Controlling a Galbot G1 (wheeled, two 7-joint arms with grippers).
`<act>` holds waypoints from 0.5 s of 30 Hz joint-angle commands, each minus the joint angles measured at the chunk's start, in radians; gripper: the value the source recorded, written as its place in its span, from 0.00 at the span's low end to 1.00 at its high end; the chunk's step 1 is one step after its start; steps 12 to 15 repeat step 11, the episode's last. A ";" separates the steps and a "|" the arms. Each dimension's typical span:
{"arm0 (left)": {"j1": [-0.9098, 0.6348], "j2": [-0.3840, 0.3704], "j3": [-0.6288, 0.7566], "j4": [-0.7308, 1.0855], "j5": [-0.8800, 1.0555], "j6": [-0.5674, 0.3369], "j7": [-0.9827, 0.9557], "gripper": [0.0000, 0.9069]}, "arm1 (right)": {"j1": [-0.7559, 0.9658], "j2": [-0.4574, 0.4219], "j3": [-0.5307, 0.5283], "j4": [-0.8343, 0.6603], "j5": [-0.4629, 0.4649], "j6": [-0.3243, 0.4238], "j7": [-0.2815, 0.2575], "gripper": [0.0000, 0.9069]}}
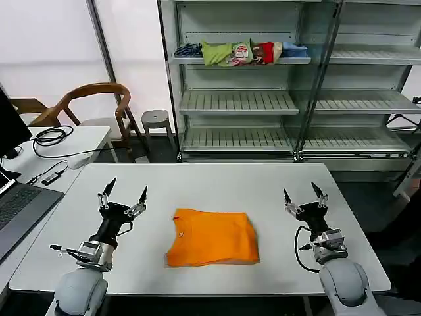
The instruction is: Fold and organize the clothes.
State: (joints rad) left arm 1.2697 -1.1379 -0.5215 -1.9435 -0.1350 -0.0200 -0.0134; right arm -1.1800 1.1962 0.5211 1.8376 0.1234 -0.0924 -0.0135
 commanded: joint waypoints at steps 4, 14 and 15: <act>-0.027 0.007 0.017 0.016 0.006 0.008 -0.001 1.00 | 0.001 -0.002 0.023 -0.003 -0.035 0.009 -0.017 1.00; -0.051 0.006 0.029 0.028 0.019 0.014 -0.017 1.00 | 0.011 -0.007 0.021 -0.011 -0.042 0.014 -0.014 1.00; -0.051 0.006 0.029 0.028 0.019 0.014 -0.017 1.00 | 0.011 -0.007 0.021 -0.011 -0.042 0.014 -0.014 1.00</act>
